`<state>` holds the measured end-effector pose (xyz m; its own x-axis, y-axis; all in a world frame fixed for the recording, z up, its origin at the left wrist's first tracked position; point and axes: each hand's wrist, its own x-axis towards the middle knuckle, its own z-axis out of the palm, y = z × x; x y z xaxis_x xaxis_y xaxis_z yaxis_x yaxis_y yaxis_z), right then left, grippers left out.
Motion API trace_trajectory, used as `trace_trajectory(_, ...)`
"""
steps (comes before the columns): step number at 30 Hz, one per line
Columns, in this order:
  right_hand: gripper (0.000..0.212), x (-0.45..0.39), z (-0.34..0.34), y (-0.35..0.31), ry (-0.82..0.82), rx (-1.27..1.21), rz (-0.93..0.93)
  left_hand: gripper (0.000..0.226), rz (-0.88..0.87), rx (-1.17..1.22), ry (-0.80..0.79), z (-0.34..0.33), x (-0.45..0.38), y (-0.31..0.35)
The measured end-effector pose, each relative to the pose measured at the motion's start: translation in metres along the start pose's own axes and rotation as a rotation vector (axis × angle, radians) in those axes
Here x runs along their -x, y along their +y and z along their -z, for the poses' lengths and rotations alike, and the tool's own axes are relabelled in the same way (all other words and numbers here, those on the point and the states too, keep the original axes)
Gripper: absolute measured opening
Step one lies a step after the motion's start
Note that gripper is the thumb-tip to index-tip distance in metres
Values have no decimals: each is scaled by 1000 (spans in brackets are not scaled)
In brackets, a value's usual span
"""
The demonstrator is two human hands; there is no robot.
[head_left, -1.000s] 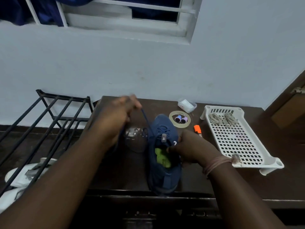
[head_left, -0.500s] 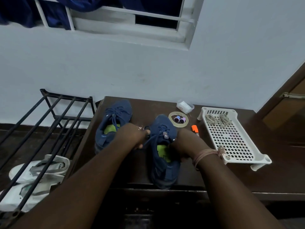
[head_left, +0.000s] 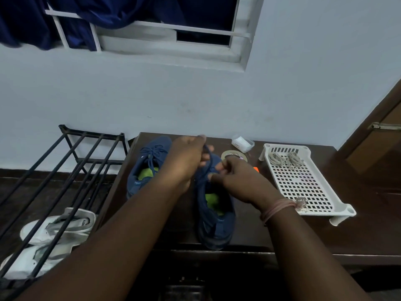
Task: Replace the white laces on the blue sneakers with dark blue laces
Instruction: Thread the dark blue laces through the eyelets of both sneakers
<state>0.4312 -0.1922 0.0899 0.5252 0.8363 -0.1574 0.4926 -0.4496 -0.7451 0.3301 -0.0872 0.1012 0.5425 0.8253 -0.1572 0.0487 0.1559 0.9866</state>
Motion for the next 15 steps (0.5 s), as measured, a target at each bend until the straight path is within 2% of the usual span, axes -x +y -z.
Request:
trace_trajectory(4,32,8,-11,-6,-147,-221,117,19,192,446,-148,5,4,11)
trace_trajectory(8,14,12,-5,-1,-115,-506,91,12,444,811,-64,22,-1,12)
trace_trajectory(10,20,13,-2,5,-102,-559,74,11,466,872,-51,23,-2,11)
trace_trajectory(13,26,20,-9,3,-240,-484,76,12,454,882,-104,15,4,12)
trace_trajectory(15,28,19,-13,3,-258,-536,78,14,461,917,-54,13,4,11)
